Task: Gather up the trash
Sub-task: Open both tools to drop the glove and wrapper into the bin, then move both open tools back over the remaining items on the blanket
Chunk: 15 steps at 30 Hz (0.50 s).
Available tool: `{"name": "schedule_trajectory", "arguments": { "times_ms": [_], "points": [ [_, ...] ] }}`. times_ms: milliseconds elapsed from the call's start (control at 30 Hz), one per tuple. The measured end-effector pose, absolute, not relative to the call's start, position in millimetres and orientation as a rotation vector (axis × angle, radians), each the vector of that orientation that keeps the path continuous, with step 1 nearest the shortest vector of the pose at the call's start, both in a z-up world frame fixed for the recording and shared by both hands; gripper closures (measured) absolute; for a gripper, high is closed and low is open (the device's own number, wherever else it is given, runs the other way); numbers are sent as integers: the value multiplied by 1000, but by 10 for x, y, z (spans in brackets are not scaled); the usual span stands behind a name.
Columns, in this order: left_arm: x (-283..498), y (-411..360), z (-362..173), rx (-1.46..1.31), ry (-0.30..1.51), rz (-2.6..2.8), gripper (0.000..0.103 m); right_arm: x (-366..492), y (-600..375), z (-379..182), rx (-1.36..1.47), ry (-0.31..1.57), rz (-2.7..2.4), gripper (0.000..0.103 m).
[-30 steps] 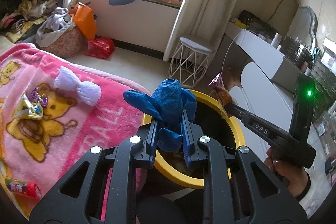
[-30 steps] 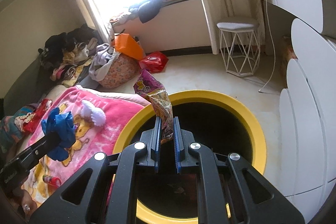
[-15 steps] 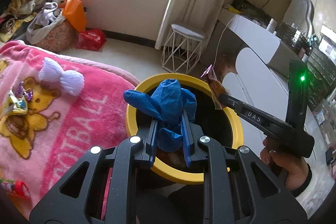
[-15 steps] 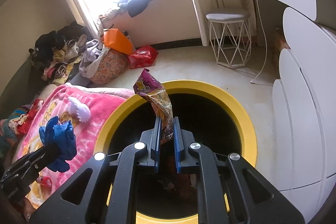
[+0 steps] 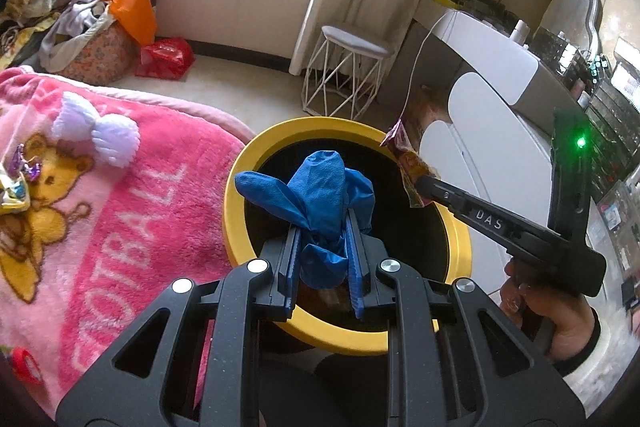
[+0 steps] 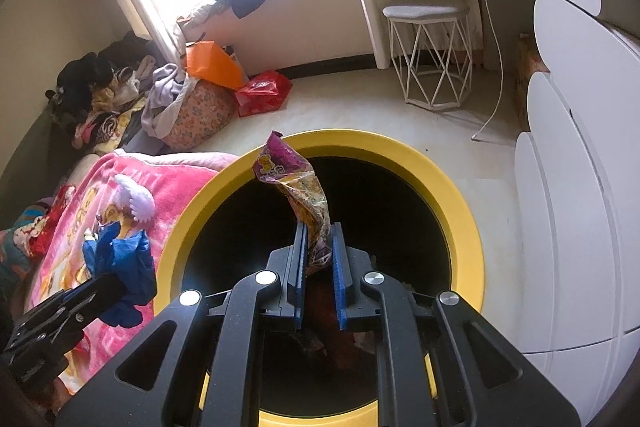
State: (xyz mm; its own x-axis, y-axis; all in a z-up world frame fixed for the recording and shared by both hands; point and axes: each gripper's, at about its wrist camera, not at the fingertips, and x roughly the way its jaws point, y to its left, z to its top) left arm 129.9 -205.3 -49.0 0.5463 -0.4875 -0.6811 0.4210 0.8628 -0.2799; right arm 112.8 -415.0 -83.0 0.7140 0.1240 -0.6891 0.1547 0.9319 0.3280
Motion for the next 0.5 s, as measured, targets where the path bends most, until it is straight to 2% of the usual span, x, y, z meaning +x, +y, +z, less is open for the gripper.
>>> {"name": "schedule_trajectory", "arguments": {
  "times_ms": [167, 233, 300, 367, 400, 467, 500],
  "points": [
    [1372, -2096, -559, -89, 854, -548, 87, 1147, -4195, -852, 401, 787, -11, 90],
    [1416, -2102, -588, -94, 863, -552, 84, 1150, -4209, -855, 407, 788, -12, 85],
    [1444, -2093, -590, -102, 865, -545, 70, 1147, -4233, -835, 409, 782, -16, 71],
    [1459, -2063, -574, -125, 862, -544, 40, 1125, -4232, -793, 404, 764, -20, 65],
    [1457, -2038, -560, -140, 855, -541, 35, 1116, -4235, -775, 400, 756, -21, 61],
    [1453, -1996, -534, -153, 846, -527, 18, 1099, -4238, -739, 395, 740, -29, 55],
    [1450, -1970, -521, -155, 843, -515, 16, 1095, -4240, -726, 396, 734, -32, 54]
  ]
}}
